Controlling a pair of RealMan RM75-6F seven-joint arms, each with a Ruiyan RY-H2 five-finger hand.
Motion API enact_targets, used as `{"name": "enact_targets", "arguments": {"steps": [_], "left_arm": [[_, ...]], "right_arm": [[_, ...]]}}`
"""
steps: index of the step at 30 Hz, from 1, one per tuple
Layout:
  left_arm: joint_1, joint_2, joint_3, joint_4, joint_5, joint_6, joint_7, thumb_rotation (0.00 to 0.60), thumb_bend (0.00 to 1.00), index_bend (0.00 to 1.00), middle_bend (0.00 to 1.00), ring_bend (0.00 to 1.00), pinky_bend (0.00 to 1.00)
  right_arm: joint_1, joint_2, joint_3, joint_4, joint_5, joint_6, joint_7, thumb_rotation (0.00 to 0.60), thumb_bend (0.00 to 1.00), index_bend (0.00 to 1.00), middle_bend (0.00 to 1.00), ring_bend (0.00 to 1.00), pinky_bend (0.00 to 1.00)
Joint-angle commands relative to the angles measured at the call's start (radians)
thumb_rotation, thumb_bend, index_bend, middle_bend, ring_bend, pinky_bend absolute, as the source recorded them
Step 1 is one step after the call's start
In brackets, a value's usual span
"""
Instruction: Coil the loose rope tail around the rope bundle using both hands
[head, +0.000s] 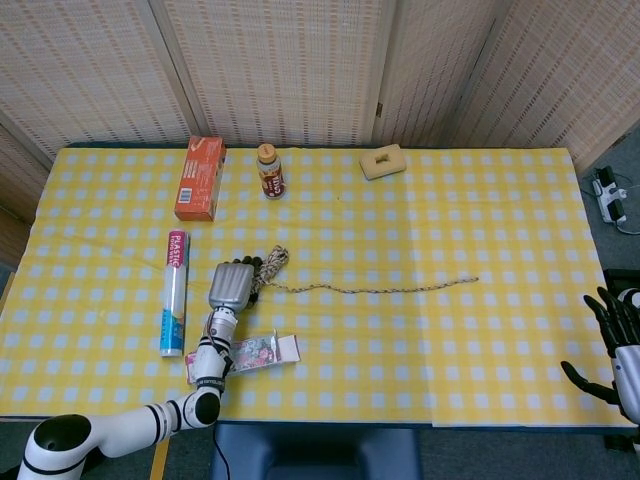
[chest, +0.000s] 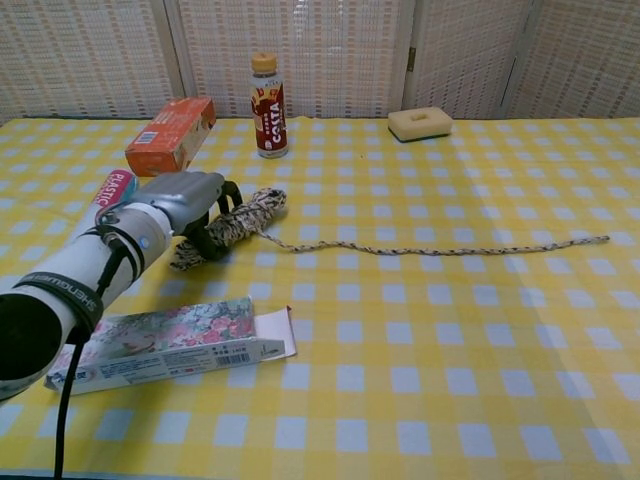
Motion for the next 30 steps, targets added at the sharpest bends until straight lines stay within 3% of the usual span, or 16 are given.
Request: {"name": "enact_targets", "arguments": {"steps": [1, 6, 15, 26, 30], "left_arm": [[0.002, 0.004, 0.006, 0.011, 0.031, -0.008, -0.045, 0.6, 0.54, 0.51, 0.46, 0.49, 0.58], [0.006, 0.016, 0.014, 0.021, 0.07, -0.028, -0.105, 0.6, 0.61, 0.58, 0.53, 0.54, 0.62], [0.036, 0.065, 0.049, -0.017, 0.184, -0.029, -0.254, 0.6, 0.65, 0.67, 0.62, 0.63, 0.72], [0.095, 0.173, 0.103, -0.16, 0.378, 0.05, -0.457, 0.6, 0.66, 0.7, 0.65, 0.66, 0.75], [0.101, 0.193, 0.111, -0.199, 0.403, 0.06, -0.466, 0.6, 0.66, 0.7, 0.65, 0.66, 0.75]], "right_arm": [[0.0, 0.0, 0.001, -0.001, 0.001, 0.0, -0.001, 0.6, 0.27, 0.0, 0.0, 0.0, 0.0], [-0.001, 0.002, 0.001, -0.008, 0.001, -0.001, -0.007, 0.6, 0.27, 0.0, 0.0, 0.0, 0.0], [0.005, 0.005, 0.002, -0.02, -0.01, -0.003, -0.022, 0.6, 0.27, 0.0, 0.0, 0.0, 0.0], [0.058, 0.024, 0.01, -0.079, -0.029, -0.07, -0.091, 0.6, 0.27, 0.0, 0.0, 0.01, 0.0], [0.09, 0.023, 0.021, -0.102, -0.014, -0.118, -0.125, 0.6, 0.27, 0.08, 0.0, 0.02, 0.0]]}}
